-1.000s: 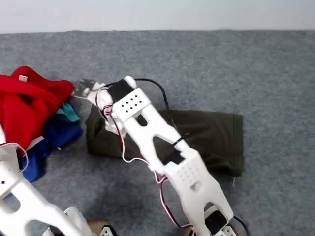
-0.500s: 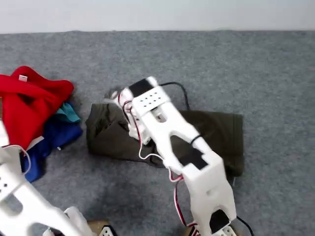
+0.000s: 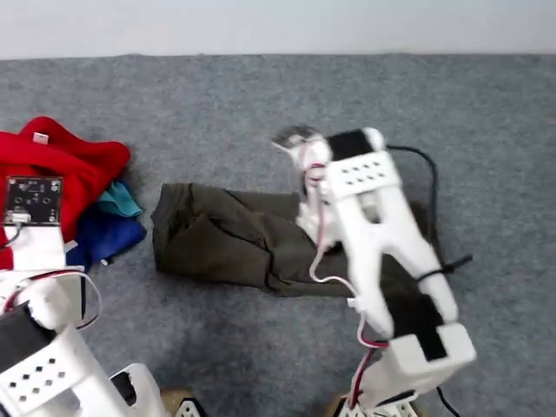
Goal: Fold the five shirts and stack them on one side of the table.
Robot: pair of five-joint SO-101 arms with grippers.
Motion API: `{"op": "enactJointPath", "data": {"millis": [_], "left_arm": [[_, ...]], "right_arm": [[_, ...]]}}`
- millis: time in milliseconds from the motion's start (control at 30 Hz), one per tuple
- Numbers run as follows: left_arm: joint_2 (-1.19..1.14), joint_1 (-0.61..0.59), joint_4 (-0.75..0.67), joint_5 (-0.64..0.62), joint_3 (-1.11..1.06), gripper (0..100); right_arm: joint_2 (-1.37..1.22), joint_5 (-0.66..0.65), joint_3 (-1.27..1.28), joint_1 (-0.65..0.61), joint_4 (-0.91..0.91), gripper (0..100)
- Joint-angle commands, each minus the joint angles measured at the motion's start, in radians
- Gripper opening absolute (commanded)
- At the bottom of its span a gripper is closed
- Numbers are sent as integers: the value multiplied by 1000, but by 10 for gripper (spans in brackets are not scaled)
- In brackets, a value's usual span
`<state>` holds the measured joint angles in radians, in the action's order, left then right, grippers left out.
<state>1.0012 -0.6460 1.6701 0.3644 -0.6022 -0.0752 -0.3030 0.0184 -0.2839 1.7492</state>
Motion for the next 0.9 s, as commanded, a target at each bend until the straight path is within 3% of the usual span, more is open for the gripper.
{"op": "enactJointPath", "data": {"millis": [0,233,533,867], "left_arm": [[23,6,3,-6,5,16],[25,6,0,-5,5,17],[21,6,-2,-5,-45,17],[25,6,-3,-5,-85,16]], "right_arm": [[128,6,126,96,-1,9],[291,-103,391,265,-113,9],[300,-258,681,418,-492,9],[358,-265,655,447,-371,9]]}}
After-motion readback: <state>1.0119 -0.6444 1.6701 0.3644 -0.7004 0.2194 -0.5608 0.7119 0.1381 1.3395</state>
